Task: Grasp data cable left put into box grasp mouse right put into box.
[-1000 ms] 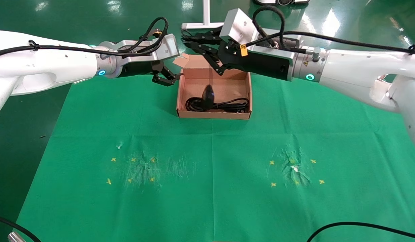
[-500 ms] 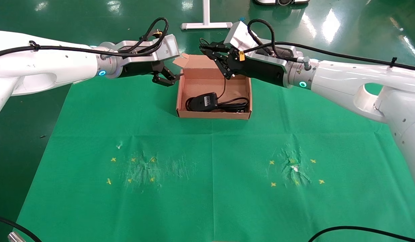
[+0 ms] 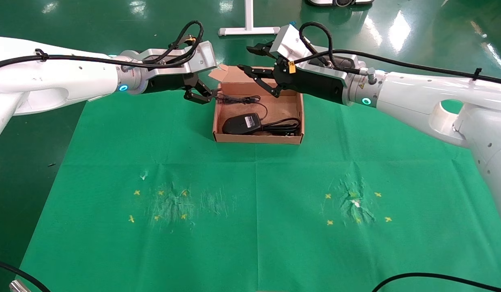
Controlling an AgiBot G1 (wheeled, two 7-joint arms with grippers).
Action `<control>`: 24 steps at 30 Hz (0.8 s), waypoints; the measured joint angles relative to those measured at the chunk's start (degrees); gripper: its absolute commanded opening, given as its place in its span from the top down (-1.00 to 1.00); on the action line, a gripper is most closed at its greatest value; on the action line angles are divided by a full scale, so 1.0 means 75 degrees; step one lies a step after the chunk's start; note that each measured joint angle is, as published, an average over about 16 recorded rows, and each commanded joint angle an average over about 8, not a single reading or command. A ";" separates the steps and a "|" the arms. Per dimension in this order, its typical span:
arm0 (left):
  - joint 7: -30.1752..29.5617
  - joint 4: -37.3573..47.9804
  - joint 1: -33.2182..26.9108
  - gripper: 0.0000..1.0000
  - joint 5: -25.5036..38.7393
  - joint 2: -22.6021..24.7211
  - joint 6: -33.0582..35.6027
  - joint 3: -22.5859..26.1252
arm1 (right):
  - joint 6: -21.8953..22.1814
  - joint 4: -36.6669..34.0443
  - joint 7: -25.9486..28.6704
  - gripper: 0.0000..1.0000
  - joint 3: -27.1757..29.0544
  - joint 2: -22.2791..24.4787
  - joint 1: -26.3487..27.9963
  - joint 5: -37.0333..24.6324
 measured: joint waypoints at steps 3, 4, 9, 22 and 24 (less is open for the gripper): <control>0.0000 0.0000 0.0000 -1.00 0.0000 0.0000 0.0000 0.0000 | -0.0083 0.0228 0.0174 -1.00 0.0010 0.0132 -0.0117 0.0091; 0.0000 0.0000 0.0000 -1.00 0.0000 0.0000 0.0000 0.0000 | -0.0116 0.0324 0.0247 -1.00 0.0014 0.0187 -0.0166 0.0129; 0.0000 0.0000 0.0000 -1.00 0.0000 0.0000 0.0000 0.0000 | -0.0324 0.0938 0.0724 -1.00 0.0043 0.0547 -0.0488 0.0383; -0.0072 -0.0123 0.0108 -1.00 -0.0080 -0.0090 0.0119 -0.0122 | -0.0995 0.2938 0.2280 -1.00 0.0134 0.1721 -0.1540 0.1211; -0.0127 -0.0217 0.0191 -1.00 -0.0142 -0.0160 0.0211 -0.0215 | -0.1099 0.3249 0.2522 -1.00 0.0148 0.1903 -0.1703 0.1340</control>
